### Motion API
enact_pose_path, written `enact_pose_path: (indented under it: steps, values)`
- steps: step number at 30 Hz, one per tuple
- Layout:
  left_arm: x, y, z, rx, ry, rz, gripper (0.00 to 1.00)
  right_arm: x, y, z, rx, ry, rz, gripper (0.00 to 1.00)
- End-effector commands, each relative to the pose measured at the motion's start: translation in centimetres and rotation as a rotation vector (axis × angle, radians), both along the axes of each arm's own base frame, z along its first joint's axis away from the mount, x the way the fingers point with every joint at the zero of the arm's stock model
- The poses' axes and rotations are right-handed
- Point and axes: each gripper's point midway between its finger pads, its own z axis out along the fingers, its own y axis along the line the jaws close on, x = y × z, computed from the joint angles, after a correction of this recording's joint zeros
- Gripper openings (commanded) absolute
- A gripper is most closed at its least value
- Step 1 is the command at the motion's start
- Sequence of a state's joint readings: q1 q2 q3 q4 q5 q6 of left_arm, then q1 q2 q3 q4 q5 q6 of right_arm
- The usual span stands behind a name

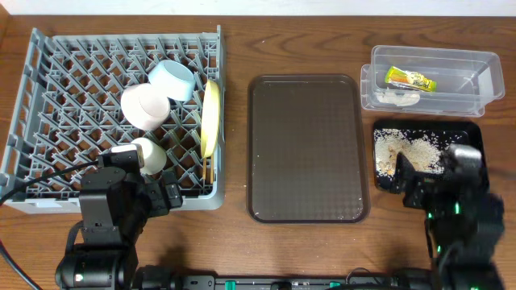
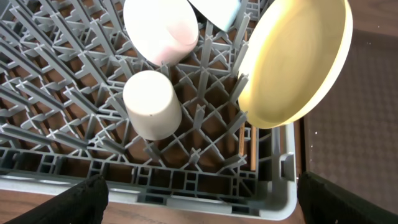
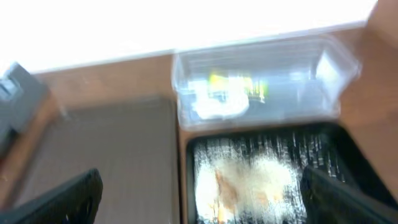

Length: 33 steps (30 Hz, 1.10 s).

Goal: Sort waste into correct bins and load items into the dishwasher rack

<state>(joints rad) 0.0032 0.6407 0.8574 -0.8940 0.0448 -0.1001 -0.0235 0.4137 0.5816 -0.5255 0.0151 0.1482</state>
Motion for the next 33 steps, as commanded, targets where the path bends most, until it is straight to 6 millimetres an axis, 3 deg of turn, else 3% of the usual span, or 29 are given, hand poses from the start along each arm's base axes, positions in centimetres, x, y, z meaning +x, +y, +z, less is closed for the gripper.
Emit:
enact_pose_path:
  steps: [1, 13, 16, 19, 33]
  values:
    - [-0.1, 0.0, -0.1, 0.013, 0.003, -0.006, 0.98, -0.3, 1.3, -1.2, -0.017, -0.120, 0.068, 0.99]
    - [-0.1, 0.0, -0.1, 0.013, 0.004, -0.006, 0.98, 0.3, 2.1, -2.7, -0.032, -0.457, 0.096, 0.99]
    - [-0.1, 0.0, -0.1, 0.013, 0.004, -0.006, 0.98, 0.6, 2.1, -4.6, -0.058, -0.410, 0.104, 0.99]
    - [-0.1, 0.0, -0.1, 0.013, 0.003, -0.006, 0.98, 0.5, 2.8, -7.9, -0.047, -0.275, 0.147, 0.99]
    - [-0.1, 0.0, -0.1, 0.013, 0.003, -0.006, 0.98, 0.6, 3.0, -7.8, -0.038, -0.278, 0.157, 0.99]
